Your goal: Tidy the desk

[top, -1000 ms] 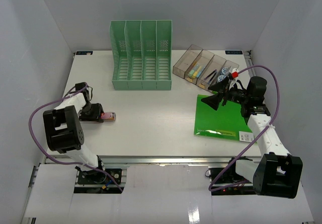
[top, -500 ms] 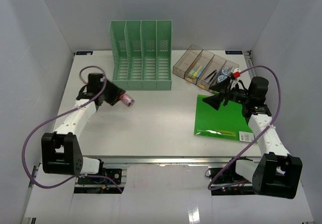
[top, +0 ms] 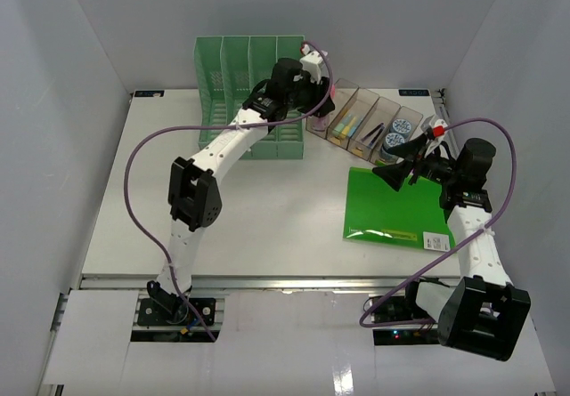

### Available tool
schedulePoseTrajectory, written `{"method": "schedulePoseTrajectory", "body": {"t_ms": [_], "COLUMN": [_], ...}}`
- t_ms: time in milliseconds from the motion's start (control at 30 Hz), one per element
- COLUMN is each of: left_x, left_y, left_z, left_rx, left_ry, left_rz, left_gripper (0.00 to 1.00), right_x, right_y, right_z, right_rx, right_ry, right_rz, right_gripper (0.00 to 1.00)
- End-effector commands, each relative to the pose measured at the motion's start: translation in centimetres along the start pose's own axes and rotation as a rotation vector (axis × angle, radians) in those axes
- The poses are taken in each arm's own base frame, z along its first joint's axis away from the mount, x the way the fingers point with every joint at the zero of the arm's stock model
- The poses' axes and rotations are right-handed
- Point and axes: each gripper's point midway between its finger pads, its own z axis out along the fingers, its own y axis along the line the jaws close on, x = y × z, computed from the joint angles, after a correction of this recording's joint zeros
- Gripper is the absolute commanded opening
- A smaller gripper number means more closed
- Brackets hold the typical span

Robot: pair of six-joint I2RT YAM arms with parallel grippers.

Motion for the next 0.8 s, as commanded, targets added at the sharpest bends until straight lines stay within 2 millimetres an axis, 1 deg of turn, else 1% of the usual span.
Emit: {"method": "schedulePoseTrajectory", "body": {"t_ms": [0, 67, 133, 167, 233, 267, 333, 500, 567, 633, 667, 700, 767], "left_x": [-3.5, -4.6, -6.1, -6.5, -8.0, -7.8, -8.6, -6.8, -6.4, -5.5, -5.3, -5.0, -4.0], "left_y": [2.2, 2.2, 2.3, 2.6, 2.9, 3.3, 3.6, 5.7, 6.1, 6.5, 7.2, 7.4, 7.8], "left_z": [1.5, 3.1, 4.2, 4.5, 5.0, 5.4, 5.7, 7.9, 8.4, 9.4, 9.5, 9.8, 10.6], "left_rx": [-0.041, -0.054, -0.073, -0.087, -0.106, -0.118, -0.134, -0.206, -0.212, -0.211, -0.244, -0.246, -0.248], "left_ry": [-0.144, -0.238, -0.337, -0.365, -0.454, -0.463, -0.529, -0.557, -0.572, -0.566, -0.569, -0.567, -0.558], "left_rz": [0.202, 0.27, 0.32, 0.329, 0.349, 0.353, 0.363, 0.357, 0.36, 0.355, 0.343, 0.341, 0.335], "left_gripper": [0.0, 0.0, 0.0, 0.0, 0.0, 0.0, 0.0, 0.0, 0.02, 0.02, 0.03, 0.03, 0.04], "right_x": [-0.7, -0.6, -0.6, -0.5, -0.5, -0.4, -0.3, 0.0, 0.0, 0.0, 0.0, 0.0, 0.1], "right_y": [-0.1, -0.3, -0.5, -0.7, -0.9, -0.9, -1.0, -1.2, -1.2, -1.2, -1.2, -1.2, -1.3], "right_z": [-0.5, -0.6, -0.7, -0.8, -0.9, -1.0, -1.0, -1.0, -1.0, -0.9, -0.9, -0.9, -1.0], "right_rx": [0.005, 0.011, 0.018, 0.022, 0.029, 0.031, 0.031, 0.03, 0.03, 0.027, 0.029, 0.029, 0.03], "right_ry": [-0.025, -0.025, -0.024, -0.023, -0.024, -0.023, -0.023, -0.021, -0.021, -0.022, -0.021, -0.021, -0.021], "right_rz": [-0.033, -0.029, -0.026, -0.021, -0.019, -0.015, -0.008, 0.006, 0.007, 0.007, 0.008, 0.008, 0.01], "right_gripper": [0.9, 0.9, 0.9, 0.9, 0.9, 0.9, 0.9, 0.9, 0.9, 0.9, 0.9, 0.9, 0.9]}}
